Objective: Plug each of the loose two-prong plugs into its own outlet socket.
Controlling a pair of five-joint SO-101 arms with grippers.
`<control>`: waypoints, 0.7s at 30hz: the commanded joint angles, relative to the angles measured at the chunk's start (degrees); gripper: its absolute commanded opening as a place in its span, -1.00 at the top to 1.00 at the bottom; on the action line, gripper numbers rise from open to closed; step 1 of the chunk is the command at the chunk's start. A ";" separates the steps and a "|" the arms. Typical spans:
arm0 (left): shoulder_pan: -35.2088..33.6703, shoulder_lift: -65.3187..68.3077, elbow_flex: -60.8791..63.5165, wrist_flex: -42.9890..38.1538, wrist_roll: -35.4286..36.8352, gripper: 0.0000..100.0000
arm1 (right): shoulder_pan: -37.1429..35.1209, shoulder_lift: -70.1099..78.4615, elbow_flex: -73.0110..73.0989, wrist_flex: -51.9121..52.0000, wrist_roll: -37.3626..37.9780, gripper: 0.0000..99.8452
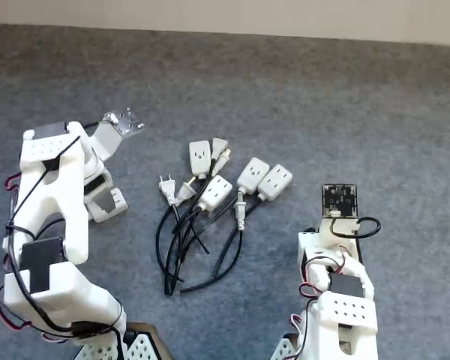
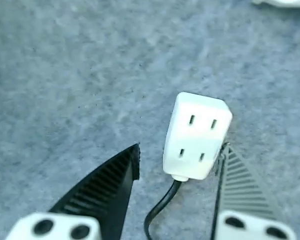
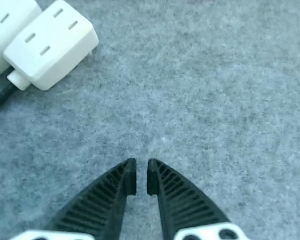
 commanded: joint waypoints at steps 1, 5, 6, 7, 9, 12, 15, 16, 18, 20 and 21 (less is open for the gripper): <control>-1.19 -0.57 -5.05 1.58 0.18 0.48 | -0.40 -1.01 -0.31 -1.01 0.70 0.89; -1.71 -0.31 -5.85 1.67 0.88 0.41 | -0.40 -1.01 -0.31 -1.01 0.70 0.89; -1.89 -0.22 -5.93 1.32 0.88 0.39 | -0.40 -1.01 -0.31 -1.01 0.70 0.89; -1.89 -0.13 -5.93 1.23 0.88 0.38 | -0.40 -1.01 -0.31 -1.01 0.70 0.89; -1.80 0.04 -5.85 1.14 0.88 0.38 | -0.40 -1.01 -0.31 -1.01 0.70 0.89; -1.63 1.36 -4.97 -0.88 0.88 0.38 | -0.40 -1.01 -0.31 -1.01 0.70 0.89; -1.63 5.58 -4.79 -1.23 0.79 0.37 | -0.40 -1.01 -0.31 -1.01 0.70 0.89; -1.63 7.34 -4.97 -1.23 0.70 0.38 | -0.40 -1.01 -0.31 -1.01 0.70 0.89; -1.63 10.15 -4.62 -0.88 -2.73 0.38 | -0.40 -1.01 -0.31 -1.01 0.70 0.89; -1.63 12.35 -4.44 -0.79 -5.63 0.38 | -0.40 -1.01 -0.31 -1.01 0.70 0.89; -1.63 12.97 -4.44 -0.79 -5.98 0.38 | -0.40 -1.01 -0.31 -1.01 0.70 0.89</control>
